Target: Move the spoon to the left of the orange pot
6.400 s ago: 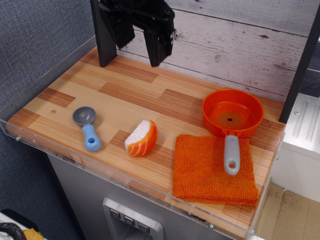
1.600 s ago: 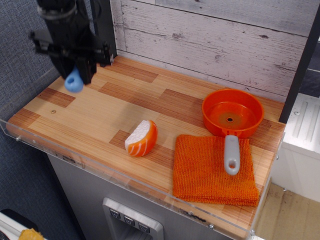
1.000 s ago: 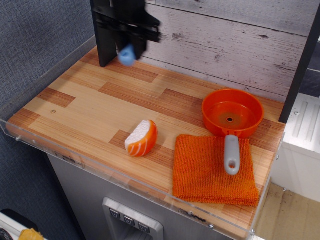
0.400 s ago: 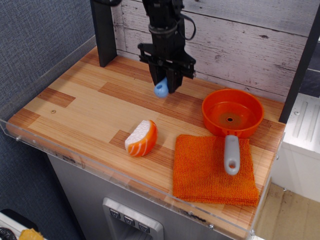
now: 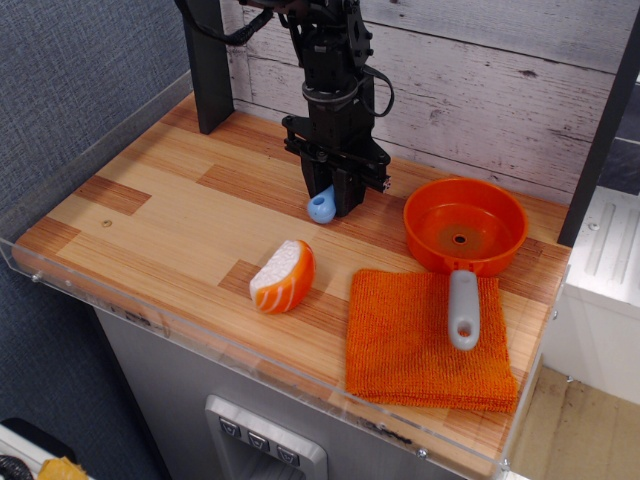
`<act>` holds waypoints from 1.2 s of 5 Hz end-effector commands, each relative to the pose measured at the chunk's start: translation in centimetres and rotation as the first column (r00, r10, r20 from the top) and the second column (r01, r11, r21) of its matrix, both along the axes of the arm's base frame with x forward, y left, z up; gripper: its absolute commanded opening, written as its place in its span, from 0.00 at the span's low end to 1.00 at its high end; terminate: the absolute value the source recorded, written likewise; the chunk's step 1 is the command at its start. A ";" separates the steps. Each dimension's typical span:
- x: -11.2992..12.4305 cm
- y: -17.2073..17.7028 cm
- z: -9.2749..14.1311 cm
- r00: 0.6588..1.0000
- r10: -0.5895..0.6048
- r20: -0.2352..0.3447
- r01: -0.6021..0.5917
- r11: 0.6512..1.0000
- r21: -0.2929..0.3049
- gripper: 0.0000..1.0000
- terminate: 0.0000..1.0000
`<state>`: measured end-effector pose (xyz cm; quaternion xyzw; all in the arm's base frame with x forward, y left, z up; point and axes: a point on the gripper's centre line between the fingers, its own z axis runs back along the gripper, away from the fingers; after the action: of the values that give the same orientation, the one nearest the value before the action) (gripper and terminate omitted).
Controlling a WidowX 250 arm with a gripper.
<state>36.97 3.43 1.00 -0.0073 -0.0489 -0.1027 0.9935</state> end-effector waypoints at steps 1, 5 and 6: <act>-1.0 0.3 0.8 1.000 0.008 0.017 -0.008 1.000 0.018 1.00 0.00; -0.2 1.7 4.4 0.988 -0.104 0.118 0.104 0.995 0.008 1.00 0.00; 0.2 2.3 7.3 0.975 -0.131 0.182 0.130 0.991 0.019 1.00 0.00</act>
<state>37.83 5.69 6.43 -0.0088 -0.1120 -0.1693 0.9791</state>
